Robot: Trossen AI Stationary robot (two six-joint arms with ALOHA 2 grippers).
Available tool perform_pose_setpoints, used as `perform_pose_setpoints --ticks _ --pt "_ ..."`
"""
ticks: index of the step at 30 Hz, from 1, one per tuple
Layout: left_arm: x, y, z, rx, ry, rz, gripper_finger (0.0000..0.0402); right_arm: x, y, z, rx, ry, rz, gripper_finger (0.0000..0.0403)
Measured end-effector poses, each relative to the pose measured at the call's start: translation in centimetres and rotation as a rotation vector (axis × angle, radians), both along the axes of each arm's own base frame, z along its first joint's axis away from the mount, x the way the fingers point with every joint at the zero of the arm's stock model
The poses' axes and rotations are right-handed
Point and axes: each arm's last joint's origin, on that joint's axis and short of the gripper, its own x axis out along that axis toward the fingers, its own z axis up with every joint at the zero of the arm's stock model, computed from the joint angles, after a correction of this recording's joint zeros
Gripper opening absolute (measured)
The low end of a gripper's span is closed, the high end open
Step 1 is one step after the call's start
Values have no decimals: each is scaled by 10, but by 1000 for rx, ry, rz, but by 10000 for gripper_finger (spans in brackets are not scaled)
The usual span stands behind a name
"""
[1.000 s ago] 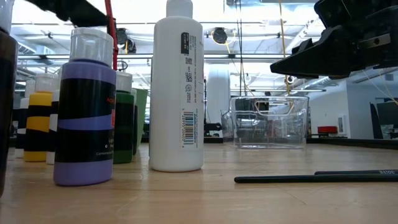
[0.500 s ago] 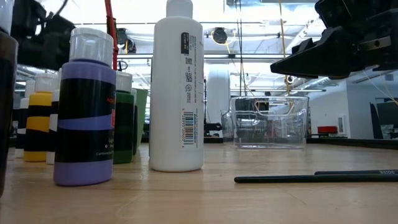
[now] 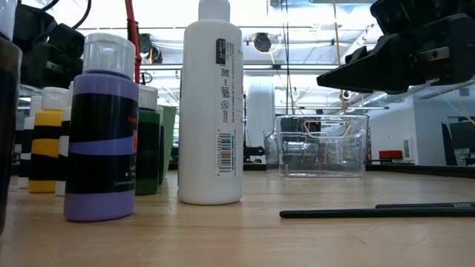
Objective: Pick & Place Paint Supplies
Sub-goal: Put the gold paintbrush into the green cup
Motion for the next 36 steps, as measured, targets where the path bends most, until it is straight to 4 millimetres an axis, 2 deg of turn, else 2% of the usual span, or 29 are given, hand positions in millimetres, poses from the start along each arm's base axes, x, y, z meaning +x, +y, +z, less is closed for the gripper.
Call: perform_pose_setpoints --ticks 7,9,12,16,18,20,24,28,32,36 --pt "-1 0 4 -54 -49 -11 3 0 0 2 14 -19 -3 75" --pt "-1 0 5 -65 -51 -11 9 3 4 12 36 -66 -13 75" --pt "-1 0 3 -78 -41 -10 18 17 23 48 4 -77 24 75" --pt "-1 0 2 -79 -25 -10 19 30 56 101 -54 191 -39 75" --pt "-1 0 2 -61 -25 -12 15 28 70 125 -45 332 -121 75" --pt "-1 0 2 -42 -24 -13 10 21 83 137 8 481 -164 75" --pt "-1 0 2 -17 -25 -10 2 2 104 139 216 707 -226 75" --pt "-1 0 4 -13 -42 -6 11 -9 120 120 376 887 -287 75" --pt "-1 0 4 -15 -43 -6 20 -11 127 107 383 970 -331 75" --pt "-1 0 4 -15 -42 -6 13 -5 127 92 310 1005 -350 75"
